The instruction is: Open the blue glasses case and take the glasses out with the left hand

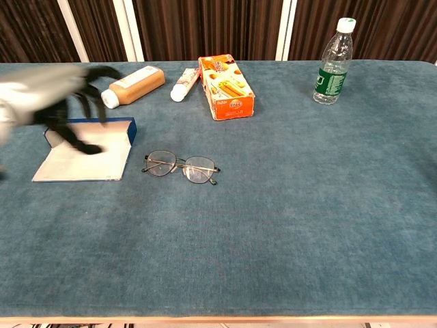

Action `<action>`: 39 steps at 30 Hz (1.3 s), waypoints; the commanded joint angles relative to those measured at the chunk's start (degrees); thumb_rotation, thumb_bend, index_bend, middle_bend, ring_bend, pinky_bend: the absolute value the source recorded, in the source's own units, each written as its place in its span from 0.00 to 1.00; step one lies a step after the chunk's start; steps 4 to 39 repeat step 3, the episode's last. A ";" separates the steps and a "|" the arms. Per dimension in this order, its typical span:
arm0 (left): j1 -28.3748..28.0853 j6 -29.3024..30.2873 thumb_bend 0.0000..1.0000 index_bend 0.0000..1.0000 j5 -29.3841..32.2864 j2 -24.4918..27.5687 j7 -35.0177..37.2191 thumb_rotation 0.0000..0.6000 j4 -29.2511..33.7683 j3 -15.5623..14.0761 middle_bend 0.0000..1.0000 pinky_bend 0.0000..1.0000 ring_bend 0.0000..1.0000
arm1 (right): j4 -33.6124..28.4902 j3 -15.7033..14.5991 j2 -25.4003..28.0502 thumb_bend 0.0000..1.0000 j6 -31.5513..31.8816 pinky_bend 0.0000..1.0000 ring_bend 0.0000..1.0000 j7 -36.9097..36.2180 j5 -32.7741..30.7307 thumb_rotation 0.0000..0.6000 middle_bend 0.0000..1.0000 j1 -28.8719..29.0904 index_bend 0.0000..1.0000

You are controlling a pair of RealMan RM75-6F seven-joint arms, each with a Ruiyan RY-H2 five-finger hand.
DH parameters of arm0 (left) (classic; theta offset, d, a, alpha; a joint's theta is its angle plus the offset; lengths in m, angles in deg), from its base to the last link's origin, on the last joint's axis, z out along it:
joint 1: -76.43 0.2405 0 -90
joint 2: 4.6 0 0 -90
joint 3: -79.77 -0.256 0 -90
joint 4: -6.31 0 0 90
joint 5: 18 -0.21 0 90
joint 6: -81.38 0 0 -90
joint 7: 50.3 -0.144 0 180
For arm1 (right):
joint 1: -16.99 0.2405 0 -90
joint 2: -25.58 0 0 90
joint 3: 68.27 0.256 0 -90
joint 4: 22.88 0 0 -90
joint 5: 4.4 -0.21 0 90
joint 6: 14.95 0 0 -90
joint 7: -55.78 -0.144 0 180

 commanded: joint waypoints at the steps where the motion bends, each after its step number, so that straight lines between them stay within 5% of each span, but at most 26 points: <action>1: 7.18 5.28 0.07 0.00 -10.35 8.56 7.58 1.00 0.00 -8.06 0.04 0.21 0.03 | 0.40 -0.07 -0.26 0.25 0.55 0.23 0.00 1.00 0.52 1.00 0.00 -0.08 0.00; 3: 9.50 7.50 0.06 0.00 -13.55 10.88 9.57 1.00 -1.75 -10.38 0.00 0.14 0.00 | 0.76 -0.08 -0.54 0.22 1.09 0.23 0.00 1.79 1.01 1.00 0.00 -0.12 0.00; 39: 9.50 7.50 0.06 0.00 -13.55 10.88 9.57 1.00 -1.75 -10.38 0.00 0.14 0.00 | 0.76 -0.08 -0.54 0.22 1.09 0.23 0.00 1.79 1.01 1.00 0.00 -0.12 0.00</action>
